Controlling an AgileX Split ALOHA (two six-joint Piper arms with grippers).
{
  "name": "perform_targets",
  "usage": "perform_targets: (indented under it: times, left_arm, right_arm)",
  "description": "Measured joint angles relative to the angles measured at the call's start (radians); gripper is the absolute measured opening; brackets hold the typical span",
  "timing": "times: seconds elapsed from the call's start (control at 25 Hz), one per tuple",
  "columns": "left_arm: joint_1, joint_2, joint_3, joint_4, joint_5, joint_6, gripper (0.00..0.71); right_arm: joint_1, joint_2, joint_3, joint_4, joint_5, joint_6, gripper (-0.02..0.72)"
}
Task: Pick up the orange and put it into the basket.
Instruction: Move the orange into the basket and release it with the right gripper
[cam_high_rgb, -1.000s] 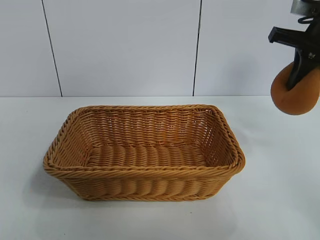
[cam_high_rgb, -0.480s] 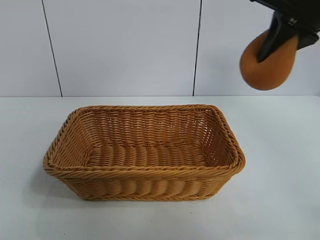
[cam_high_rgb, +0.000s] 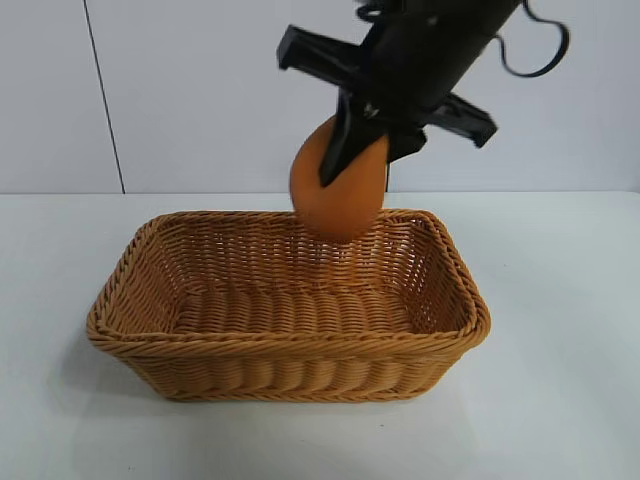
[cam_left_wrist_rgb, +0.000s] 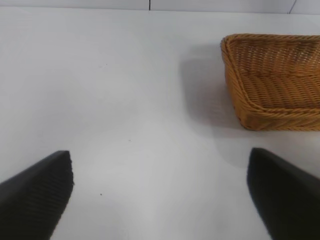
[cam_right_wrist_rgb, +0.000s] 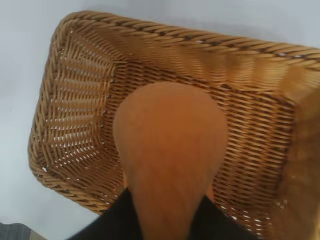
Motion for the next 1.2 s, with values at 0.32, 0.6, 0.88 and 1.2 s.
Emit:
perform_targets:
  times: [0.32, 0.6, 0.88, 1.2]
  left_arm:
    - [0.0, 0.0, 0.0, 0.0, 0.0, 0.0, 0.673]
    - [0.0, 0.0, 0.0, 0.0, 0.0, 0.0, 0.673]
    - [0.0, 0.0, 0.0, 0.0, 0.0, 0.0, 0.673]
    - [0.0, 0.0, 0.0, 0.0, 0.0, 0.0, 0.673]
  right_arm:
    - [0.025, 0.203, 0.001, 0.001, -0.179, 0.026, 0.055]
    - [0.025, 0.248, 0.002, 0.015, -0.216, 0.026, 0.055]
    - [0.025, 0.248, -0.072, 0.007, -0.128, 0.026, 0.368]
    - [0.025, 0.248, -0.284, -0.077, 0.109, 0.05, 0.533]
